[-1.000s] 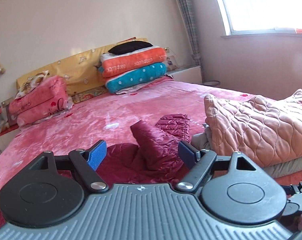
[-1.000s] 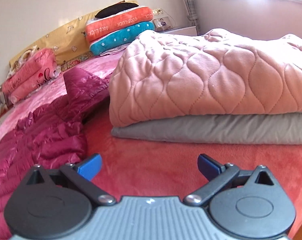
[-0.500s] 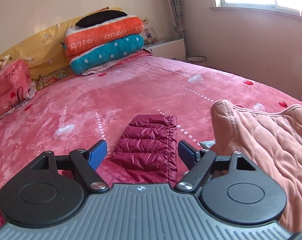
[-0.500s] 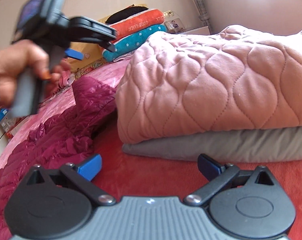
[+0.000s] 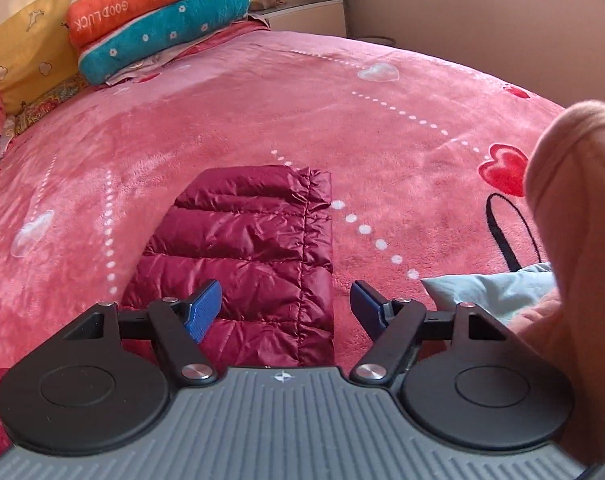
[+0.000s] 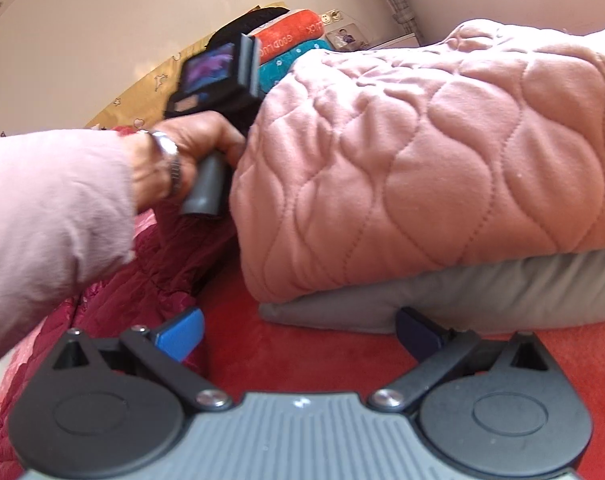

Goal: Fold large clothes

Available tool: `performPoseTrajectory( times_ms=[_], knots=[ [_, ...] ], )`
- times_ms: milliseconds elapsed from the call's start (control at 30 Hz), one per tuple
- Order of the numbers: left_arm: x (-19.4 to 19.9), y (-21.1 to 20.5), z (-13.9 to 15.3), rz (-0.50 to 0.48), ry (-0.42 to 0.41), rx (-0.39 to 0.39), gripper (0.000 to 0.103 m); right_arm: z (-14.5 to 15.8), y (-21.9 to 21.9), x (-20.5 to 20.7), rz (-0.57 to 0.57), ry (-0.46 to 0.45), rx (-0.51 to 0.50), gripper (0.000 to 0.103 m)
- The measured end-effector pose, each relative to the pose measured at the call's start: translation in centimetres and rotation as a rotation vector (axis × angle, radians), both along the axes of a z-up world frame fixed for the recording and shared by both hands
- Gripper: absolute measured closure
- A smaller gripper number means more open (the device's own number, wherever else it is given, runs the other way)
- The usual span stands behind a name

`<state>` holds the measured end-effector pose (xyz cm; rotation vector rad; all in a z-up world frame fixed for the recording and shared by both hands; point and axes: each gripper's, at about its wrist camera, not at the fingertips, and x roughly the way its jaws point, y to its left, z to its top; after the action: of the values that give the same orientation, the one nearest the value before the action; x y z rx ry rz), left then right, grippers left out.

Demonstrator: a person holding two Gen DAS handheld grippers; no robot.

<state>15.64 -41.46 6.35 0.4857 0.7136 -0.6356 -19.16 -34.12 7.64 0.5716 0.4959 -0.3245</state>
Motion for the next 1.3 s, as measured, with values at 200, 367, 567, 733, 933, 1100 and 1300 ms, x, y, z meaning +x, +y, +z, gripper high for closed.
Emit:
performPoseTrajectory(
  times_ms=[200, 367, 567, 733, 933, 1100, 1300],
  knots=[
    [-1.2, -0.4, -1.9, 0.032, -0.034, 0.017, 0.044, -0.2, -0.1, 0.4, 0.016, 0.01, 0.011, 0.001],
    [-0.5, 1.0, -0.6, 0.074, -0.047, -0.033, 0.088, -0.1, -0.1, 0.6, 0.011, -0.008, 0.032, 0.001],
    [-0.1, 4.0, 4.6, 0.118, -0.021, -0.17, 0.093, 0.4, -0.2, 1.7, 0.013, -0.029, 0.025, 0.001],
    [-0.7, 8.6, 10.8, 0.155, -0.024, -0.322, 0.093, 0.6, -0.3, 2.6, 0.0, -0.04, 0.049, 0.001],
    [-3.1, 16.4, 17.2, 0.222, -0.101, -0.429, 0.093, 1.6, 0.2, 3.1, 0.004, -0.079, 0.027, 0.001],
    [-5.3, 23.6, 19.9, 0.309, -0.136, -0.479, 0.093, 1.9, 1.2, 3.3, -0.001, -0.082, -0.001, 0.001],
    [-8.5, 32.4, 19.2, 0.448, -0.131, -0.535, 0.094, 1.7, 2.1, 3.7, -0.009, -0.083, -0.03, 0.001]
  ],
)
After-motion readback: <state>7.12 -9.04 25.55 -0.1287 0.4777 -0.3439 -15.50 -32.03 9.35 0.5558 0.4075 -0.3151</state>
